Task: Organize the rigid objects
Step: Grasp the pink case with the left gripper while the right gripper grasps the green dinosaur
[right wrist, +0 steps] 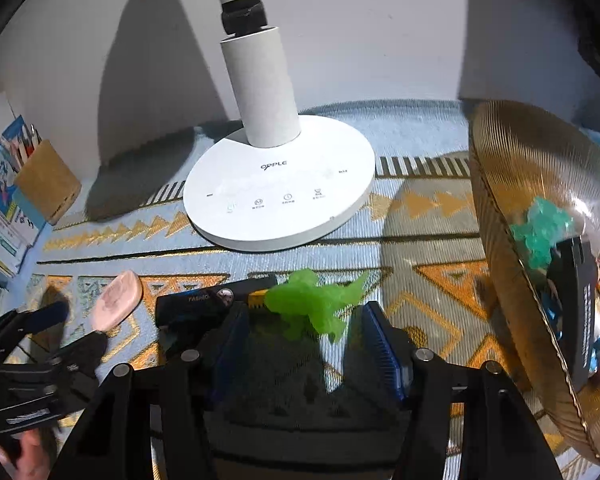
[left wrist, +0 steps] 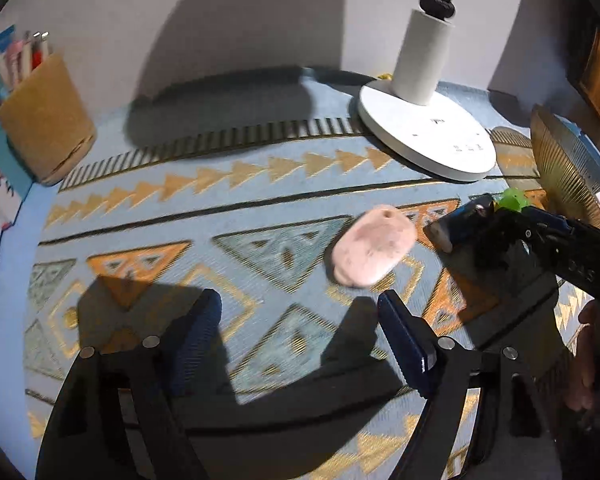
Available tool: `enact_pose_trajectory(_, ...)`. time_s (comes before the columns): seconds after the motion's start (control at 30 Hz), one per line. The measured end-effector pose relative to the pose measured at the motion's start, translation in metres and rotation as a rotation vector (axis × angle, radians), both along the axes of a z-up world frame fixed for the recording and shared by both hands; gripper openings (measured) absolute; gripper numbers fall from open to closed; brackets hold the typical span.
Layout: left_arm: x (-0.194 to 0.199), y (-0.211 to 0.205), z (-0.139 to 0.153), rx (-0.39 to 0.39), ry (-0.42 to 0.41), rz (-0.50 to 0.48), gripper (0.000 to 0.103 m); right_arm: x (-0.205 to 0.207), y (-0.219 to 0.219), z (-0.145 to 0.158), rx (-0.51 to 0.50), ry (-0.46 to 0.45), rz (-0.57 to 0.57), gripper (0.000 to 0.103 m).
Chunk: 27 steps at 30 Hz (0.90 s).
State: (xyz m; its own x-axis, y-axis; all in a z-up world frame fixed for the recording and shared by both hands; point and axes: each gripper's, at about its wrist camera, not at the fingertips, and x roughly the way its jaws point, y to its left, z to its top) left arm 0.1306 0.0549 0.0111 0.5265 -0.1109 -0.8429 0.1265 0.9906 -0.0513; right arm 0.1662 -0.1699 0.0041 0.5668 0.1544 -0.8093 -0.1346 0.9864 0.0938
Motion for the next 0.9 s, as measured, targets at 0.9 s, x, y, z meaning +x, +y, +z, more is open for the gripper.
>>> enact_pose_trajectory(0.9,-0.072,-0.051,0.032,-0.055,-0.142,-0.198,0.037,-0.132,-0.042,0.022,0.115,0.044,0.182,0.030)
